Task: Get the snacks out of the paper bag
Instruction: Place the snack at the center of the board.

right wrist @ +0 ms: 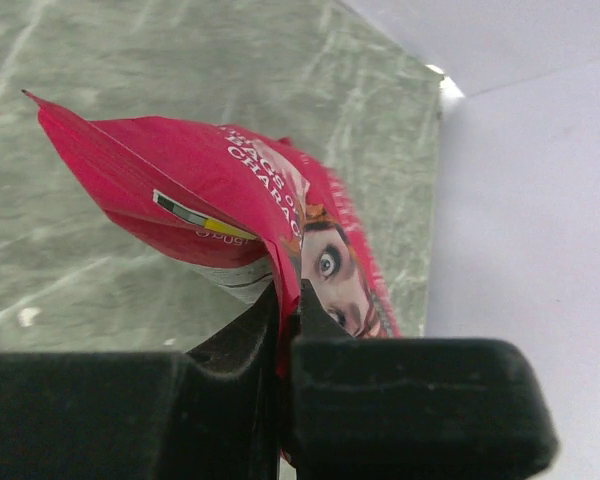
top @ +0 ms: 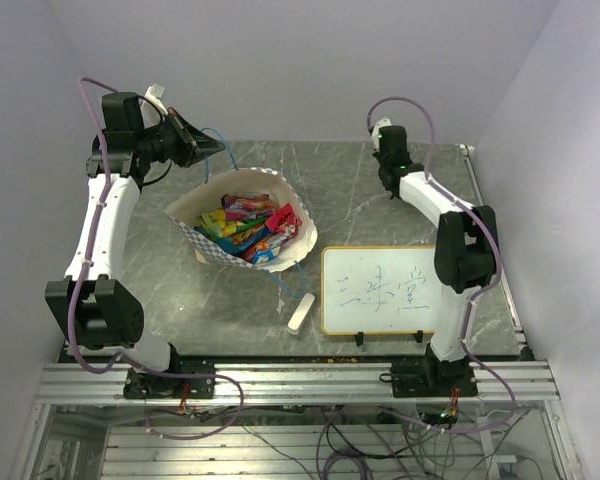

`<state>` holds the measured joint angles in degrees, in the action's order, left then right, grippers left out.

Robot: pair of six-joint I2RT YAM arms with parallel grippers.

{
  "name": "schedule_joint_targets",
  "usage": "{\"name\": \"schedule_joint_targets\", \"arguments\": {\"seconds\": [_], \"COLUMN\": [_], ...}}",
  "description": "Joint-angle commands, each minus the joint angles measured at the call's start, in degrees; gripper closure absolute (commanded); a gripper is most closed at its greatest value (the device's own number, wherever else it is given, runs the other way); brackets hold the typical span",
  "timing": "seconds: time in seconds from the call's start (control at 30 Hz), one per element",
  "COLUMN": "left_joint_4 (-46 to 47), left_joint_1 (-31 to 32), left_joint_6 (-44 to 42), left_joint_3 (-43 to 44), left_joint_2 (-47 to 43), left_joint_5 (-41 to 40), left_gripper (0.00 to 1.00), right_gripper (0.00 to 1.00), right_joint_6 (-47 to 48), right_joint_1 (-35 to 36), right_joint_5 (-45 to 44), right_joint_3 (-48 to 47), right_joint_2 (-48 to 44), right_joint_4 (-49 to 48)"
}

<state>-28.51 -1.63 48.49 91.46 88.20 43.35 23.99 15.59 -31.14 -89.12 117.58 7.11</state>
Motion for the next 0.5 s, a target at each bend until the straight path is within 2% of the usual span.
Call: {"name": "schedule_joint_targets", "arguments": {"seconds": [0.0,0.37,0.47], "left_joint_4": [2.1,2.06,2.13], "left_joint_1": [-0.39,-0.4,-0.4], "left_joint_6": [0.55,0.73,0.81], "left_joint_3": [-0.03,-1.48,-1.85], "left_joint_2": [-1.43,-2.96,-3.28], "left_joint_5": [1.58,1.36,1.3], "left_gripper": [0.93,0.93,0.93], "right_gripper": [0.97,0.9,0.82], "right_joint_6": [-3.45,-12.78,-16.83], "right_joint_1": [2.43,4.88,5.08], "right_joint_5": [-2.45,0.61,3.03], "right_joint_3": [-3.05,-8.87,-9.95], "right_joint_2": [4.33,11.36,12.11], "right_joint_4": [2.27,7.7,10.46]}}
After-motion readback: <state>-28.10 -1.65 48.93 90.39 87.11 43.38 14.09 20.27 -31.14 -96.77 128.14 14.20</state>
